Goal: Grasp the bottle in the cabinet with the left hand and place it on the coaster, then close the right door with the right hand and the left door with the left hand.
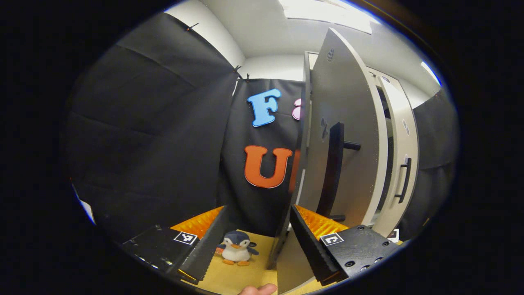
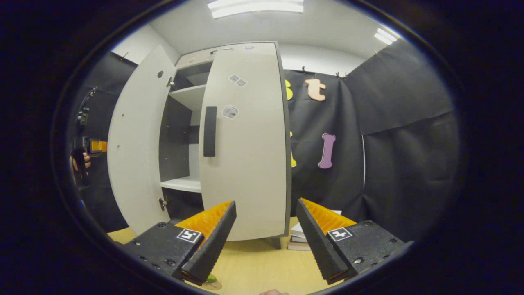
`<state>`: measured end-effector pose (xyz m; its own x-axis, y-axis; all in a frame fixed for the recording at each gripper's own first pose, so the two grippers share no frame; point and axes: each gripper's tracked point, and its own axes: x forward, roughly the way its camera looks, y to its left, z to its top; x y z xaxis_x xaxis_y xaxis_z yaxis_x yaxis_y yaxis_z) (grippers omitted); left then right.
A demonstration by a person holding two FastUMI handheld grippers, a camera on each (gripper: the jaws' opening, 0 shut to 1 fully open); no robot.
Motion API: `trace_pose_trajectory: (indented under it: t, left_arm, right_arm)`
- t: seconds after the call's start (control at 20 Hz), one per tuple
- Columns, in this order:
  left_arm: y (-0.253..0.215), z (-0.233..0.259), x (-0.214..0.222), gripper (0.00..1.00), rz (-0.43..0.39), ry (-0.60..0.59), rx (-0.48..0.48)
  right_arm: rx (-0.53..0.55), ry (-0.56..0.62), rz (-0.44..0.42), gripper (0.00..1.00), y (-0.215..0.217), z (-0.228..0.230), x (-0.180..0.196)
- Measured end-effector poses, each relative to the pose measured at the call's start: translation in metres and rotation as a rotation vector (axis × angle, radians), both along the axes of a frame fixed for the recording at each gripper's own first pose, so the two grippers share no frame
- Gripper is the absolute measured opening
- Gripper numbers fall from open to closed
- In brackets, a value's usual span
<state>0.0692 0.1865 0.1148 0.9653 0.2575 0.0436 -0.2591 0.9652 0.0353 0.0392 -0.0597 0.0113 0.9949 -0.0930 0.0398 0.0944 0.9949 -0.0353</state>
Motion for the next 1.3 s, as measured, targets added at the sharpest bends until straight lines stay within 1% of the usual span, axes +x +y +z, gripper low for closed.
trace_pose_trajectory:
  t: [0.15,0.35,0.4,0.5,0.6,0.65,0.7,0.85,1.0,1.05,1.1,1.15,1.2,1.25,1.3]
  left_arm:
    - [-0.027,-0.006,0.005,0.93,-0.068,0.004,-0.019]
    - [-0.050,-0.011,0.015,0.93,-0.131,-0.021,-0.097]
    - [-0.057,-0.015,0.018,1.00,-0.146,-0.018,-0.113]
    - [-0.072,-0.019,0.024,0.99,-0.178,-0.007,-0.134]
    - [-0.084,-0.019,0.030,1.00,-0.203,-0.014,-0.124]
    - [-0.089,-0.020,0.033,1.00,-0.215,-0.015,-0.119]
    - [-0.093,-0.021,0.035,1.00,-0.223,-0.014,-0.116]
    - [-0.096,-0.019,0.036,1.00,-0.226,-0.018,-0.103]
    - [-0.100,-0.013,0.029,1.00,-0.232,-0.033,-0.096]
    - [-0.102,-0.012,0.025,0.95,-0.238,-0.036,-0.094]
    - [-0.105,-0.012,0.020,0.95,-0.245,-0.037,-0.092]
    - [-0.109,-0.013,0.015,1.00,-0.256,-0.038,-0.089]
    - [-0.112,-0.013,0.011,1.00,-0.267,-0.041,-0.084]
    - [-0.113,-0.015,0.005,0.95,-0.268,-0.046,-0.078]
    - [-0.113,-0.018,-0.001,1.00,-0.261,-0.048,-0.070]
  right_arm:
    - [-0.007,0.006,0.001,0.97,-0.001,-0.001,-0.001]
    - [-0.018,-0.003,-0.025,0.97,-0.009,0.004,-0.010]
    - [-0.022,-0.003,-0.030,0.97,-0.011,0.005,-0.012]
    - [-0.030,-0.010,-0.043,0.97,-0.015,0.008,-0.016]
    - [-0.023,-0.011,-0.051,0.97,-0.014,0.009,-0.017]
    - [-0.021,-0.009,-0.050,0.93,-0.012,0.008,-0.018]
    - [-0.023,-0.008,-0.049,0.97,-0.009,0.007,-0.019]
    - [-0.032,-0.007,-0.061,0.97,-0.008,0.006,-0.024]
    - [-0.012,-0.011,-0.046,0.97,0.001,0.007,-0.022]
    - [-0.010,-0.011,-0.041,0.97,0.004,0.007,-0.021]
    - [-0.012,-0.009,-0.035,0.97,0.007,0.007,-0.020]
    - [-0.019,-0.008,-0.027,0.97,0.011,0.007,-0.019]
    - [-0.029,-0.004,-0.018,0.97,0.016,0.006,-0.017]
    - [-0.039,0.004,-0.008,0.97,0.020,0.005,-0.016]
    - [-0.047,0.008,0.003,0.97,0.025,0.004,-0.015]
